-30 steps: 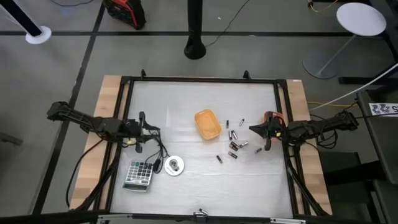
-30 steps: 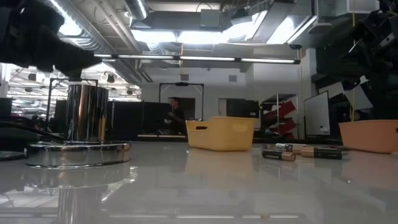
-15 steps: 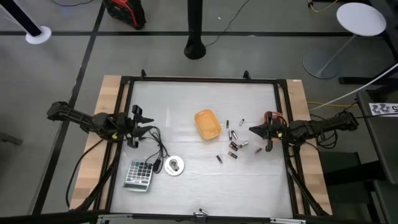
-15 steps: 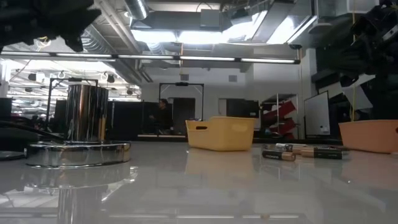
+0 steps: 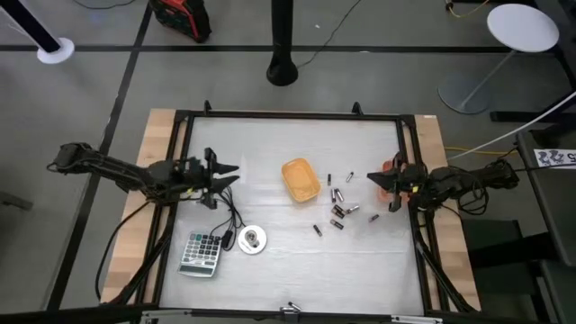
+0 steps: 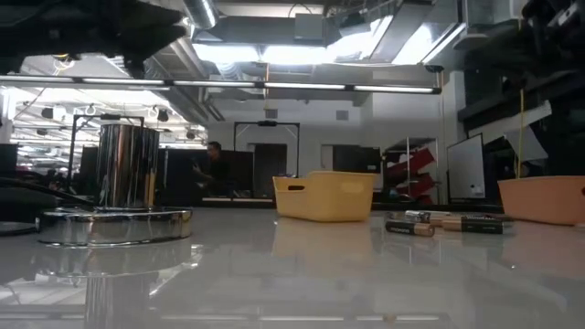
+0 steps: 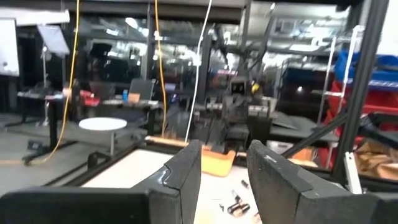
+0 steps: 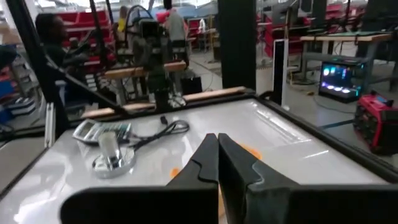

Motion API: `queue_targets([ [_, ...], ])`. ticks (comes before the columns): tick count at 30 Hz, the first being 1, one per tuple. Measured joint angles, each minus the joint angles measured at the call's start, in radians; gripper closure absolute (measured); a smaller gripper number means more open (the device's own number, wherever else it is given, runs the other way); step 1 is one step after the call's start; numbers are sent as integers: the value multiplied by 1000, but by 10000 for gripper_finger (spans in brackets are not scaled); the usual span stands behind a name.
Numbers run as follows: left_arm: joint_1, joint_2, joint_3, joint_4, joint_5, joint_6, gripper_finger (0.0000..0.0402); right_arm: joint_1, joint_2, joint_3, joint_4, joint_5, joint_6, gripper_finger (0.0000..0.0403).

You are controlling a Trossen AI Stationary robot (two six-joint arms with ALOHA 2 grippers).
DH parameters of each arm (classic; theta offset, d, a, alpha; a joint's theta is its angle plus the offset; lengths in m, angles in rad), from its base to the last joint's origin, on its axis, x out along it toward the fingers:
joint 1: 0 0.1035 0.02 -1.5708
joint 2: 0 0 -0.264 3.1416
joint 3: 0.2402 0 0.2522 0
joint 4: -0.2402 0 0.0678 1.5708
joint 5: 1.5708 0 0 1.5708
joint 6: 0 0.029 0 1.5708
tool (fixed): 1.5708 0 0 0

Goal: Sort batteries
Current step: Put the black battery into the yellow bin

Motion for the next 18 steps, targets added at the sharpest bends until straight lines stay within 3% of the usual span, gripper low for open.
queue_targets([
  [9,9,356,231,-2,1,16,282,0,49,79,-25,65,-106,402],
  [12,9,460,312,-3,6,18,282,0,92,119,-44,41,-125,402],
  [15,9,556,385,-4,57,18,282,0,122,145,-46,-8,-172,402],
  [18,9,650,459,-4,120,19,282,0,148,168,-44,30,-250,402],
])
